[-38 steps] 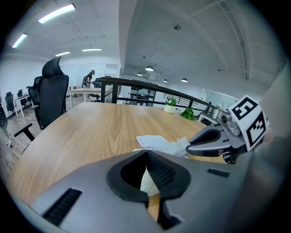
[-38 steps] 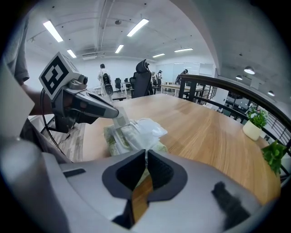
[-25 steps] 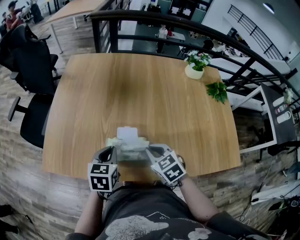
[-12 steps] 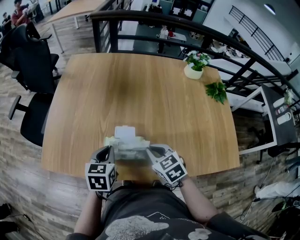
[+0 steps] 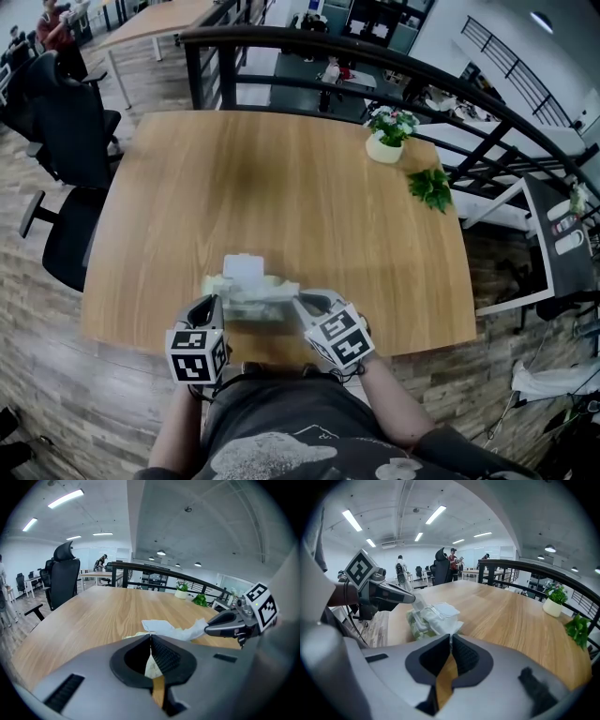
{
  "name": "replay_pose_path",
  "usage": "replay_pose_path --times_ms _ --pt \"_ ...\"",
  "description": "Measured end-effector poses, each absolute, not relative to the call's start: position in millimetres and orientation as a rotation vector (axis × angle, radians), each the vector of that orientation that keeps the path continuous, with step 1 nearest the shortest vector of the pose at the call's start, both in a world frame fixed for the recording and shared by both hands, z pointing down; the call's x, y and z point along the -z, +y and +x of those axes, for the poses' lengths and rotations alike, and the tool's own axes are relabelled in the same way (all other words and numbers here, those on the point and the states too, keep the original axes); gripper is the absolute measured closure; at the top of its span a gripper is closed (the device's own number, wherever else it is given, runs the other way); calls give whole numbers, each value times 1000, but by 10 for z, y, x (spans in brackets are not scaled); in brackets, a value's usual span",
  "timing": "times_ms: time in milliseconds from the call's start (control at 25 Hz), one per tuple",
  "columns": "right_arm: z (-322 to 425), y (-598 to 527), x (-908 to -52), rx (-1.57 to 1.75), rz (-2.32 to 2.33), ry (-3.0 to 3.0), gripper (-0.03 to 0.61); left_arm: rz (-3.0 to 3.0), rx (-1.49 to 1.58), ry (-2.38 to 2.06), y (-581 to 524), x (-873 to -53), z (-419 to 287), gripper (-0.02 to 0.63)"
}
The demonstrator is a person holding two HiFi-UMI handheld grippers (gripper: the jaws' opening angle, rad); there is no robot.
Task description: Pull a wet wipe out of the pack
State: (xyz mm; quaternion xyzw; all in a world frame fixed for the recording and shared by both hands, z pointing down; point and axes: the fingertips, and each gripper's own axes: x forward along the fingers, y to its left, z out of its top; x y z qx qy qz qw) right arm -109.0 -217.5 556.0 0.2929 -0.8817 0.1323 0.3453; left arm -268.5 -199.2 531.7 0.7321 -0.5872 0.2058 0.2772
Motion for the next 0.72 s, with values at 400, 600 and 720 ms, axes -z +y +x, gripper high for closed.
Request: replay_pose_path --times_ms 400,600,720 --pt "-976 -2160 -5449 -347 720 -2349 545 1936 -540 -1630 -1944 -5261 -2563 597" --pt "-859 -2164 -5387 -323 704 -2365 545 1915 -518 -1664 -1909 -5210 -2477 595" --pt "-753 -2153 -5354 -315 702 -2369 545 1901 -511 -1681 -1869 -5195 -2416 595"
